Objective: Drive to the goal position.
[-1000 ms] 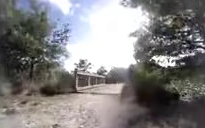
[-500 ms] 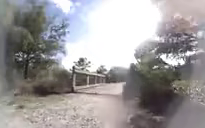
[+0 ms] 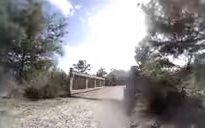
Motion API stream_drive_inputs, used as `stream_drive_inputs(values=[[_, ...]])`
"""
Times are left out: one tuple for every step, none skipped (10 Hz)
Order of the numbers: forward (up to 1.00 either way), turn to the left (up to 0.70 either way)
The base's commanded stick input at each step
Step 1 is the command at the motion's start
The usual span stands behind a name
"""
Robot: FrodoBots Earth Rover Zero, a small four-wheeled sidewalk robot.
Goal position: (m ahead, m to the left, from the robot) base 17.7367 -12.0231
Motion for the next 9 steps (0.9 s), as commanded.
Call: stream_drive_inputs(values=[[0.70,0.00],[0.70,0.00],[0.70,0.00],[0.70,0.00],[0.70,0.00],[0.70,0.07],[0.70,0.31],[0.70,0.35],[0.70,0.35]])
